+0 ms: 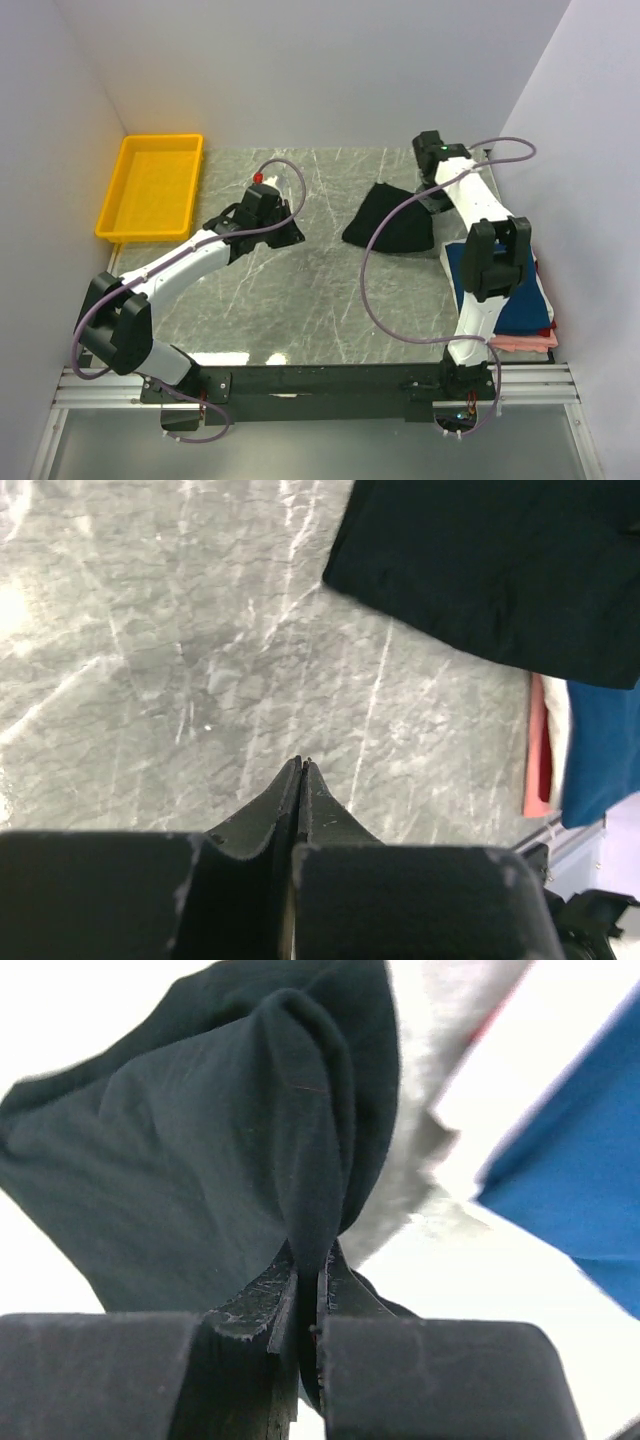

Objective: Fold and stack the t-shirts
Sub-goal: Neatly place the folded tshirt to the corner

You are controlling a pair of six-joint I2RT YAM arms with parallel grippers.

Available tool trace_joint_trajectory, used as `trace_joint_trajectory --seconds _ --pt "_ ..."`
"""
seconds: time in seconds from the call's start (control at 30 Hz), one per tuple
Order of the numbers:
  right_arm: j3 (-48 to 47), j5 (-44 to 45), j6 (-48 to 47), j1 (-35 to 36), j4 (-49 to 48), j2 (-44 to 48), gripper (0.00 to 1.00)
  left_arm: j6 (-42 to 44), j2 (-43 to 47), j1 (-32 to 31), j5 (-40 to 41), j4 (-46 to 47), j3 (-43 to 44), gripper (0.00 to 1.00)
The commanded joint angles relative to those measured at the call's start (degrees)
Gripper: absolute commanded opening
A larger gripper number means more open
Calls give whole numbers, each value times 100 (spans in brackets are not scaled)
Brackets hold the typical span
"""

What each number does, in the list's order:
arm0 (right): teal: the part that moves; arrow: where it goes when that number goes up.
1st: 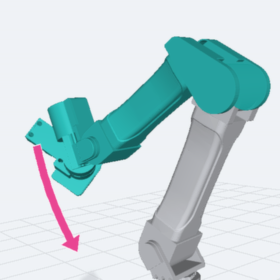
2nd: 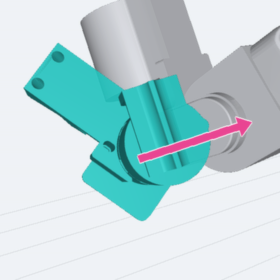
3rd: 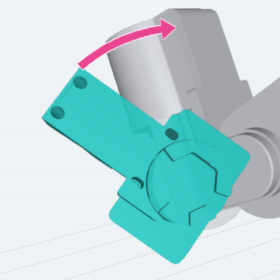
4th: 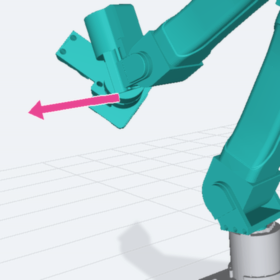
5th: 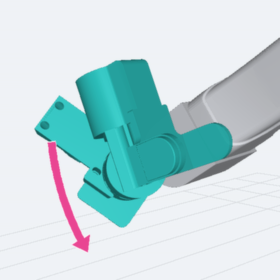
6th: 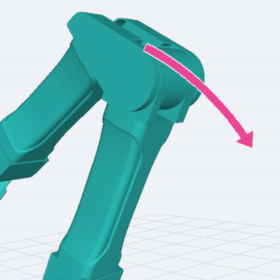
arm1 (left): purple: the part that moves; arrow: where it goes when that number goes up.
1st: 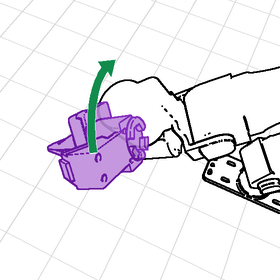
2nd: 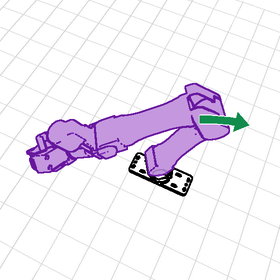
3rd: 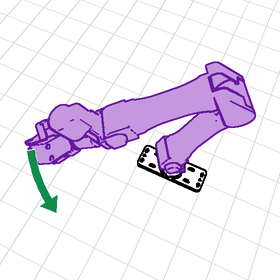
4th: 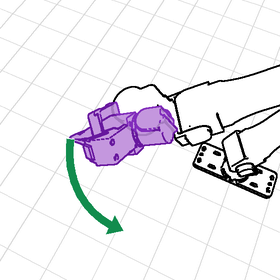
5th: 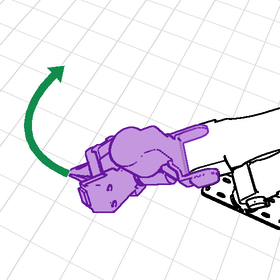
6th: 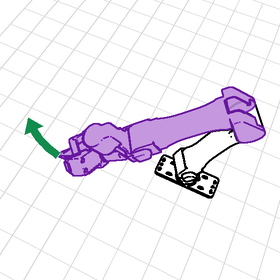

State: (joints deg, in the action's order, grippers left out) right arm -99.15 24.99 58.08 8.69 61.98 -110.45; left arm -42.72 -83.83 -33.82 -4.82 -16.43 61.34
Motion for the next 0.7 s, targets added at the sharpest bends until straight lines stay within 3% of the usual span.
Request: trace_joint_trajectory --seconds 0.0,0.27,0.67 --pt "-472 269 458 -376 904 516 0 167 95 25 -282 -54 343 5" --pt "-1079 217 283 -1053 1632 709 0 132 113 25 -511 -36 431 5" --pt "-1544 84 -245 -1764 1835 1281 0 106 42 25 -582 -89 545 4"
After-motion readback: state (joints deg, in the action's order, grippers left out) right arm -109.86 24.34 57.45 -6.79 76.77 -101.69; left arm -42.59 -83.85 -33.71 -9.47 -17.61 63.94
